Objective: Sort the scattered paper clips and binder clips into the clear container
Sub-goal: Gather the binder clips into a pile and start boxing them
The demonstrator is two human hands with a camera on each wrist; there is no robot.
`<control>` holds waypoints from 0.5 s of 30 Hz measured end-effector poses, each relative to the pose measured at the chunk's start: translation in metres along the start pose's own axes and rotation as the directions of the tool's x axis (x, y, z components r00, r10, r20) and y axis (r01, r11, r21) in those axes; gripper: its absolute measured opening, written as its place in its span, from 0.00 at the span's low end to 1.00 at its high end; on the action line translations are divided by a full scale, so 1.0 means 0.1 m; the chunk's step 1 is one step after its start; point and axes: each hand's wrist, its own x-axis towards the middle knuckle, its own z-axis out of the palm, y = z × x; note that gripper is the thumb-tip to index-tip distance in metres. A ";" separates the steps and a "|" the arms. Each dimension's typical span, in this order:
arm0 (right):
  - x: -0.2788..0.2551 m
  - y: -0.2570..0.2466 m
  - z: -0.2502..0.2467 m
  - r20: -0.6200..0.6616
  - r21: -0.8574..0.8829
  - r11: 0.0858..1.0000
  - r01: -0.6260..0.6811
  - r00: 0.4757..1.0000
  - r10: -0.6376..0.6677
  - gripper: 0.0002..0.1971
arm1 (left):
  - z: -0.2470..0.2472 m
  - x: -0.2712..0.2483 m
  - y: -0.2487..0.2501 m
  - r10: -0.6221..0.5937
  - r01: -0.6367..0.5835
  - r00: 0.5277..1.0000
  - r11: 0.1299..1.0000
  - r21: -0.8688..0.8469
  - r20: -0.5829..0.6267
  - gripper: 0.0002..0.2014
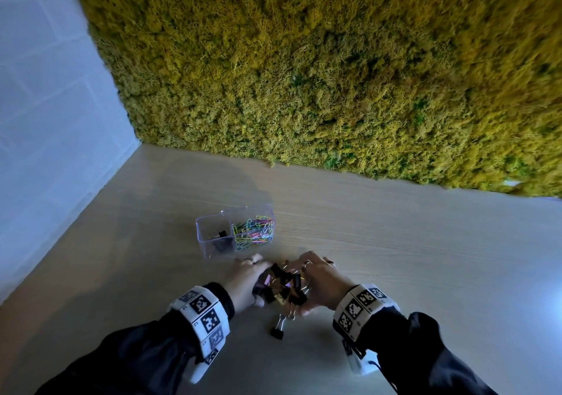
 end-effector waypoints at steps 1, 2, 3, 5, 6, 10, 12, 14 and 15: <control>0.01 0.01 0.00 0.007 0.004 1.000 -0.007 1.000 0.007 0.38 | 0.00 -0.01 -0.01 0.007 -0.008 1.000 1.000 -0.030 -0.025 0.35; 0.00 0.01 0.00 0.017 0.022 1.000 -0.019 1.000 0.019 0.35 | 0.00 -0.02 -0.01 0.018 -0.020 0.999 0.999 -0.044 -0.047 0.31; -0.01 0.01 -0.01 0.025 0.055 0.998 -0.020 1.000 0.019 0.31 | -0.01 -0.03 -0.01 0.027 -0.031 0.997 0.998 -0.052 -0.067 0.28; -0.04 0.01 -0.02 0.017 0.094 0.995 0.016 1.000 -0.018 0.23 | 0.00 -0.06 -0.01 0.042 -0.048 0.994 0.997 -0.064 -0.100 0.21; -0.05 0.01 -0.03 0.012 0.078 0.997 0.028 1.000 -0.029 0.21 | 0.00 -0.07 -0.01 0.044 -0.053 0.992 0.996 -0.073 -0.116 0.18; -0.06 0.00 -0.02 -0.019 0.131 0.991 0.018 1.000 -0.015 0.18 | 0.06 -0.09 -0.03 0.016 -0.037 0.987 0.991 -0.129 -0.160 0.12; -0.07 -0.02 -0.01 -0.058 0.167 0.986 0.015 0.998 -0.005 0.14 | 0.07 -0.11 -0.05 0.033 -0.055 0.984 0.991 -0.125 -0.177 0.11; -0.07 -0.02 0.01 -0.113 0.175 0.984 0.020 0.994 0.000 0.10 | 0.07 -0.11 -0.11 0.039 -0.066 0.981 0.988 -0.140 -0.188 0.10; -0.07 -0.02 0.01 -0.134 0.177 0.984 0.016 0.991 0.008 0.09 | 0.05 -0.12 -0.13 0.027 -0.060 0.982 0.983 -0.174 -0.188 0.10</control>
